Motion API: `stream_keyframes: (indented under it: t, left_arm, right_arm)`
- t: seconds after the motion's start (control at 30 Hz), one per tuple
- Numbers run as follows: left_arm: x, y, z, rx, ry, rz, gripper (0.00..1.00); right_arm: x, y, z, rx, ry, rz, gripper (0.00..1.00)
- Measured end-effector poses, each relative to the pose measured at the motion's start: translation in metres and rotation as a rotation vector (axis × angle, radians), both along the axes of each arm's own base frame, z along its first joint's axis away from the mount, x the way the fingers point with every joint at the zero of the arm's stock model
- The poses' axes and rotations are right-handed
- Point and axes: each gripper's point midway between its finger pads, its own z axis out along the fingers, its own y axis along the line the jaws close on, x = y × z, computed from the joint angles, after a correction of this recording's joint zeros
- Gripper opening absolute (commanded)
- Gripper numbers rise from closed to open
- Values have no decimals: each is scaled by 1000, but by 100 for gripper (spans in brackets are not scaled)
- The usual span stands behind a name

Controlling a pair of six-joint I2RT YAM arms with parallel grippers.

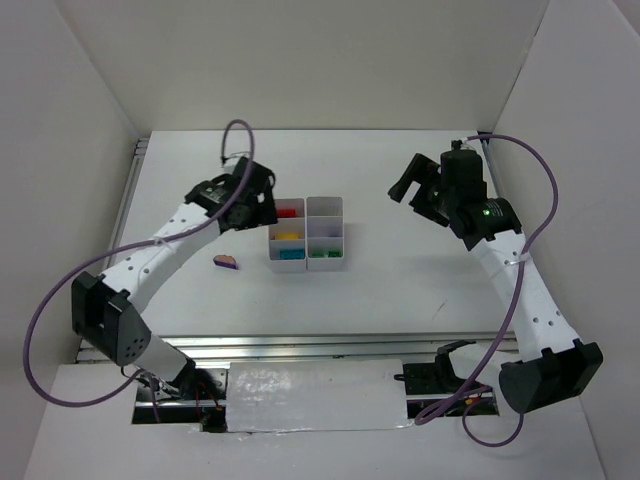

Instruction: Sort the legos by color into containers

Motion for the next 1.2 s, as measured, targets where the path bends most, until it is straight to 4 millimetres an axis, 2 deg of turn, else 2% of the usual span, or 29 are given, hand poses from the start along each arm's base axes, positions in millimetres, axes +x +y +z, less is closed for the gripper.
stream_keyframes:
  t: [0.07,0.13,0.2,0.23,0.3,0.37,0.43,0.63,0.87,0.9,0.97,1.0,1.03,1.1,1.2]
  left_arm:
    - [-1,49,-11,5,33,138,100]
    - [-3,93,-32,9,93,274,100]
    - [-11,120,-58,14,177,357,99]
    - [-15,127,-71,19,225,378,99]
    - [-22,128,-95,23,316,390,99]
    - [-26,120,-114,15,390,392,99]
    - [-31,116,-126,3,439,412,99]
    - [-31,106,-131,-68,453,501,93]
    - [-27,106,-146,-97,443,580,86]
    - [-27,106,-150,-92,448,589,80]
    - [-26,108,-157,-86,453,610,72]
    - [-25,109,-160,-79,453,616,62]
    - [-25,110,-162,-76,451,620,58]
    - [-25,113,-166,-74,448,631,53]
    - [-29,118,-172,-70,452,647,52]
  right_arm:
    - [0,1,0,1,0,8,100]
    - [-1,2,0,3,0,17,100]
    - [-1,4,0,6,1,24,100]
    - [-1,4,0,6,1,27,100]
    - [-2,5,0,7,1,31,100]
    - [-2,5,0,6,1,33,100]
    - [-2,6,0,9,1,39,100]
    - [-4,11,1,24,4,66,100]
    - [-6,16,1,37,7,93,100]
    - [-6,17,2,41,8,99,100]
    - [-6,19,2,45,10,109,100]
    - [-5,21,2,46,11,113,100]
    - [-4,22,2,47,12,117,100]
    - [-2,24,1,48,17,127,100]
    - [-1,27,-2,48,27,137,100]
